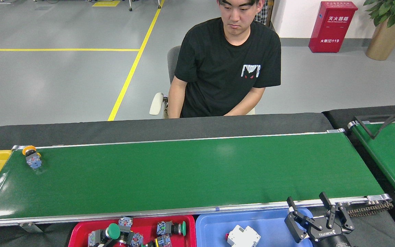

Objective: Pick switch part from conveyor to tray

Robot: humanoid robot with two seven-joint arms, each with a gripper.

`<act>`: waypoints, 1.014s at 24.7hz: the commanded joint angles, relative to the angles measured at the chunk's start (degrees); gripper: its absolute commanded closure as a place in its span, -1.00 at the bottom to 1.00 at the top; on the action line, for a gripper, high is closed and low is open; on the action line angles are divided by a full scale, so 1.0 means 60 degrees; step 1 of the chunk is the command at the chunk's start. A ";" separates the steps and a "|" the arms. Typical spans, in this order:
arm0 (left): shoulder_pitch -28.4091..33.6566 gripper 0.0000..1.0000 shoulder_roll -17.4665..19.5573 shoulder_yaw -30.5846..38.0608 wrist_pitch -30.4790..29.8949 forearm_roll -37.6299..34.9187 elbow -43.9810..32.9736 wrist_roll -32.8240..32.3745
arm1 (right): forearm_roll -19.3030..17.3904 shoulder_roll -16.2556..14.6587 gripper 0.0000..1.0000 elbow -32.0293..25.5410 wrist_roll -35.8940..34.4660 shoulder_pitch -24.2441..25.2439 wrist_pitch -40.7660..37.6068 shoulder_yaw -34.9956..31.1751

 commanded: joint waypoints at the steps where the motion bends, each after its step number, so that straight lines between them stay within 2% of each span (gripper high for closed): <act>1: 0.0005 -1.00 0.0192 0.0664 -0.0061 0.0098 -0.0105 0.0102 | -0.0030 -0.0047 -0.95 -0.0181 -0.0086 0.0005 0.0009 -0.0054; 4: 0.0181 -1.00 0.0075 0.1807 -0.0061 0.0537 -0.0105 0.0088 | -0.0030 -0.0018 -0.95 -0.0196 -0.0086 0.0005 0.0038 -0.0054; 8: 0.0767 -1.00 -0.0437 0.1983 -0.0061 0.0596 -0.0105 0.0044 | -0.0030 0.0011 -0.95 -0.0196 -0.0071 0.0034 0.0023 -0.0039; 13: 0.0474 -1.00 -0.0525 0.2203 -0.0061 0.0610 -0.0105 0.0029 | -0.0030 0.0011 -0.95 -0.0196 -0.0071 0.0049 0.0053 -0.0054; 15: 0.0313 -1.00 -0.0613 0.2716 -0.0061 0.0640 -0.0105 0.0073 | -0.0030 0.0011 -0.95 -0.0196 -0.0071 0.0063 0.0053 -0.0054; 19: -0.0727 -1.00 -0.0862 0.3521 -0.0061 0.0610 -0.0105 0.0088 | -0.0030 0.0011 -0.95 -0.0196 -0.0071 0.0078 0.0053 -0.0054; 23: -0.0800 -1.00 -0.0481 0.3580 0.0188 0.0552 -0.0105 0.0088 | -0.0045 0.0011 -0.95 -0.0196 -0.0071 0.0078 0.0053 -0.0054; 25: -0.0771 -1.00 -0.0496 0.3580 0.0217 0.0537 -0.0105 0.0088 | -0.0045 0.0011 -0.95 -0.0196 -0.0071 0.0093 0.0053 -0.0054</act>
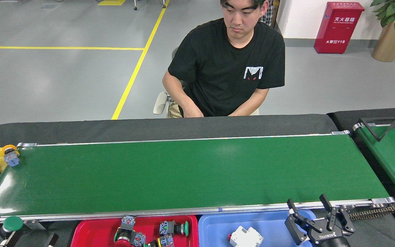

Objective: Pick switch part from conveyor to tray

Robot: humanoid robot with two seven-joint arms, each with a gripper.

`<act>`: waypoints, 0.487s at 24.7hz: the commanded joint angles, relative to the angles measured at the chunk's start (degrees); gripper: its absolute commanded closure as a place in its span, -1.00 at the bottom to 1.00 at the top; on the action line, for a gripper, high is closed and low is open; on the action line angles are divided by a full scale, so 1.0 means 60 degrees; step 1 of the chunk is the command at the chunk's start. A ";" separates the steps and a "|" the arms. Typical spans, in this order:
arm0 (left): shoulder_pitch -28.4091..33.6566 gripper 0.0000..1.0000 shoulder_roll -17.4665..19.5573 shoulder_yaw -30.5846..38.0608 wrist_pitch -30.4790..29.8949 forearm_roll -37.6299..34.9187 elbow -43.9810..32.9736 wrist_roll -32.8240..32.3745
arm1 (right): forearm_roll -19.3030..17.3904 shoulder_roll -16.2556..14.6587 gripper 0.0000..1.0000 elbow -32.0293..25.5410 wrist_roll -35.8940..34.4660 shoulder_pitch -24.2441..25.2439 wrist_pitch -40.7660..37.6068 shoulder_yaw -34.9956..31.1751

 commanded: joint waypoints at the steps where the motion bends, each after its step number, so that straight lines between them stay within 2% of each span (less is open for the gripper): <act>1: 0.0003 -1.00 0.0065 0.0046 0.0103 -0.0003 -0.0103 0.0088 | -0.0035 0.0008 -0.95 -0.0153 -0.0066 -0.0029 0.0003 -0.0046; 8: -0.0011 -1.00 0.0065 0.0060 0.0147 -0.0003 -0.0103 0.0088 | -0.0035 0.0008 -0.95 -0.0153 -0.0066 0.0015 0.0017 -0.0046; 12: 0.0003 -1.00 0.0079 0.0046 0.0513 -0.0018 -0.0103 0.0088 | -0.0035 -0.0006 -0.95 -0.0153 -0.0066 0.0015 0.0017 -0.0061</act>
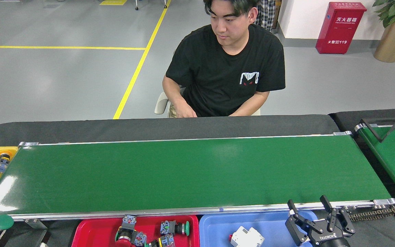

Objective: Pick switch part from conveyor to tray

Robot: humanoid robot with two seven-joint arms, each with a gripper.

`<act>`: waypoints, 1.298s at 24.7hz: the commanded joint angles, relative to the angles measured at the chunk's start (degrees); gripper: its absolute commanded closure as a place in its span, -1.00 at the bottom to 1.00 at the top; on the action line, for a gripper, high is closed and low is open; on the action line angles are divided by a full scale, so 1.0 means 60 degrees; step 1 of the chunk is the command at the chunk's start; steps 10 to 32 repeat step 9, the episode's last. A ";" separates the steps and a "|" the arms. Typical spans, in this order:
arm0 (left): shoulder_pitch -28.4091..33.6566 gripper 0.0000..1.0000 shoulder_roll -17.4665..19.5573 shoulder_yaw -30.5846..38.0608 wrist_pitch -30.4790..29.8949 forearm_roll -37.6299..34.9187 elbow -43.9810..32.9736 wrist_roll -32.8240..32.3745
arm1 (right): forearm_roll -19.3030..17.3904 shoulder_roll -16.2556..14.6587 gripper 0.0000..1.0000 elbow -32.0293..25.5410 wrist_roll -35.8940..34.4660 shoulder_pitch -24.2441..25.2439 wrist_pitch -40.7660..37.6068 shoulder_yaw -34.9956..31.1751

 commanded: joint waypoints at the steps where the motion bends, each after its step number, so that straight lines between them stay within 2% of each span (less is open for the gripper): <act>1: -0.0018 -1.00 0.0083 0.0054 0.0251 0.0007 -0.0104 0.0078 | -0.0031 -0.0007 -0.95 -0.0153 -0.0067 -0.0035 0.0021 -0.0057; 6: -0.0018 -1.00 0.0098 0.0318 0.0310 0.0007 -0.0104 0.0078 | -0.0016 -0.0036 -0.95 -0.0153 -0.0008 -0.0035 0.0109 -0.0233; 9: -0.0018 -1.00 0.0098 0.0318 0.0310 0.0007 -0.0104 0.0078 | -0.0016 -0.0051 -0.95 -0.0197 -0.0067 0.0478 0.0123 -0.0292; 32: -0.0018 -1.00 0.0098 0.0318 0.0310 0.0007 -0.0104 0.0078 | -0.0016 -0.0051 -0.95 -0.0197 -0.0067 0.0478 0.0123 -0.0292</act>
